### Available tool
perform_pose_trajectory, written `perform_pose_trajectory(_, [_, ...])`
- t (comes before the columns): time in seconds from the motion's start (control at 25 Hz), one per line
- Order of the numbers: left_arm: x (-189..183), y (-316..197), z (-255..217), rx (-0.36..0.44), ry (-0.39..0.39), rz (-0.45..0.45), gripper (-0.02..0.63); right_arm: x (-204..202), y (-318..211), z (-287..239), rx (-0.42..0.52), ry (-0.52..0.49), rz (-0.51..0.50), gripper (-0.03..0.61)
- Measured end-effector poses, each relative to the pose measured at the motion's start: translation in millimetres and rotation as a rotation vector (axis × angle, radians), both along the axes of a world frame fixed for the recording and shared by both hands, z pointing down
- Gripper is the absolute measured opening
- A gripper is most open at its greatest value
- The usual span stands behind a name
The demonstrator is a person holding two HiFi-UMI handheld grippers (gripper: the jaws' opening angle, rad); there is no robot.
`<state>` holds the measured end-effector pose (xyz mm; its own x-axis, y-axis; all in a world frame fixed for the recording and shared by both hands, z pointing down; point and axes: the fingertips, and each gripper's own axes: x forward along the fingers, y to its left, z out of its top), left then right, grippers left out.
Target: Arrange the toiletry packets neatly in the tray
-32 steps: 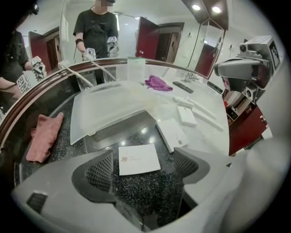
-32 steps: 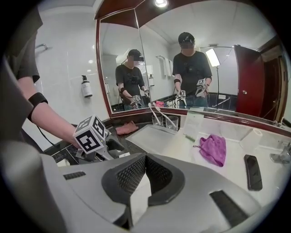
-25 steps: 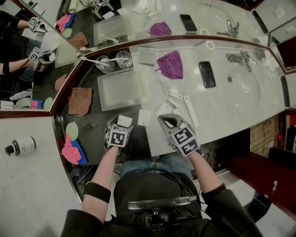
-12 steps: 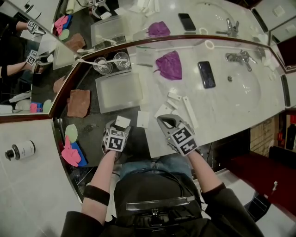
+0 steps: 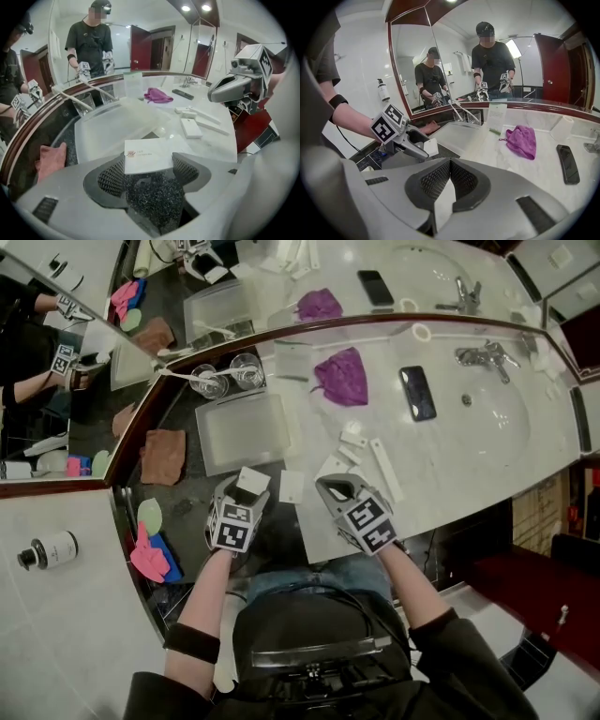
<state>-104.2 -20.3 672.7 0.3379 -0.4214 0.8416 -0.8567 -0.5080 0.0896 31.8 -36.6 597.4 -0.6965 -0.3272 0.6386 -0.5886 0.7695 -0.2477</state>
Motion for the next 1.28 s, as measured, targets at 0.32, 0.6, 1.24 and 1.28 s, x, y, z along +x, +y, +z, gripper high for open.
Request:
perform_pose_trajectory(0.32, [12,-45,-36,0.114,-0.008,0.16,0.319,0,-4,-5,0.008,-0.003,-0.002,0.011])
perform_pose_trajectory(0.6, [18,-81,-33,0.119,-0.035,0.301,0.319,1,-9,-5,0.007,-0.004,0.006,0.011])
perform_pose_trajectory(1.24, [45,-105,7,0.017,-0.081,0.83,0.319,15,-20,9,-0.027,-0.001,0.059,0.011])
perform_pose_trajectory(1.28, [46,-105,9,0.008,-0.085,0.854,0.319,16,-20,10,-0.029,-0.002,0.064,0.011])
